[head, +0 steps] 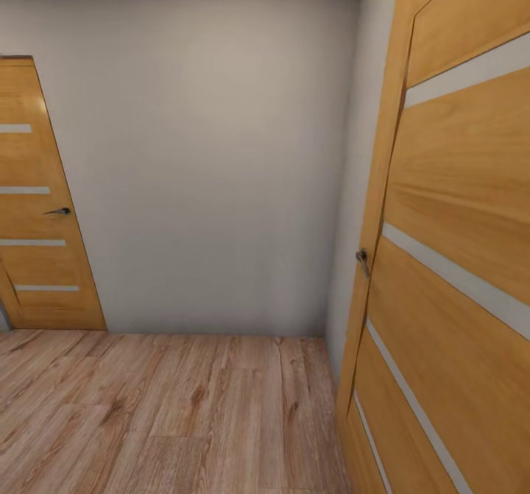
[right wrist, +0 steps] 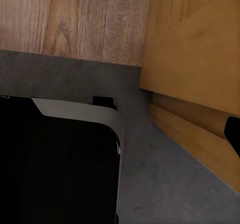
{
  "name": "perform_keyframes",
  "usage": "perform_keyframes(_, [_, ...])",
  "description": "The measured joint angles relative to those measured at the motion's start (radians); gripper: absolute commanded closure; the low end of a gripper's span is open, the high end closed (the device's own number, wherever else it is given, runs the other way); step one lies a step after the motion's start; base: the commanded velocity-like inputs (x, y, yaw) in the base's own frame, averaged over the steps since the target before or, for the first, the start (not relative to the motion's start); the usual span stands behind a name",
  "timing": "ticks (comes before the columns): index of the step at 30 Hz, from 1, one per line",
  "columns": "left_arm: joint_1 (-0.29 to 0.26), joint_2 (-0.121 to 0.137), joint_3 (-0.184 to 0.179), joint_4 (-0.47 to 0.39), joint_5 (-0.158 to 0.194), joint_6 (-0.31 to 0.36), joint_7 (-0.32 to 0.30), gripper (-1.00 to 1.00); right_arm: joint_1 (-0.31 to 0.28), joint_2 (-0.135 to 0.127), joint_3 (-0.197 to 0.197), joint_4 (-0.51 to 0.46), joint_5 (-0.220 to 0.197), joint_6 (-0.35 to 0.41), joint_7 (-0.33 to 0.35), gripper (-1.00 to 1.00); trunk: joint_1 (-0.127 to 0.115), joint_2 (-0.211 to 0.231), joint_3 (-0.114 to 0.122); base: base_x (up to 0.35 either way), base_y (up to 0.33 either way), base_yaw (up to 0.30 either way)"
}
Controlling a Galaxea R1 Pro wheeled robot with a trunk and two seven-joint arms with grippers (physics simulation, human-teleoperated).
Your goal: Move the two storage containers from the living room to the garage. In the garage, place one container on the floor and stack the other container on top of it (either order is fine).
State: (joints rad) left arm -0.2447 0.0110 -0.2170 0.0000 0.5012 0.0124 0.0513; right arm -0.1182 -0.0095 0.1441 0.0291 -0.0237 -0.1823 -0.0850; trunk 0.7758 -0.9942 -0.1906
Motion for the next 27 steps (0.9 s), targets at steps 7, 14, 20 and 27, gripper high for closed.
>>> perform_keyframes(7, [0.0, 0.0, 0.0, 0.0, 0.0, 0.0, 0.0, -1.0, 0.0, 0.0, 0.001, 0.0, 0.001, -0.001, 0.001, -1.0, 0.0, 0.0, 0.0, 0.036, 0.002, 0.0])
perform_keyframes(14, [0.0, 0.0, 0.0, 0.0, 0.0, 0.0, 0.0, -1.0, 0.0, 0.002, 0.0, 0.0, -0.001, 0.002, -0.001, -1.0, -0.001, 0.0, 0.0, 0.284, 0.0, 0.0])
perform_keyframes(20, [0.0, 0.0, 0.0, 0.0, 0.0, 0.0, 0.0, -1.0, 0.0, 0.001, -0.001, 0.0, -0.001, 0.002, -0.002, -1.0, -0.001, 0.0, 0.0, 0.315, 0.0, 0.076])
perform_keyframes(27, [0.0, 0.0, 0.0, 0.0, 0.0, 0.0, 0.0, -1.0, 0.0, 0.0, -0.001, 0.0, -0.001, 0.002, -0.001, -1.0, 0.0, 0.0, 0.0, 0.11, 0.0, 0.179])
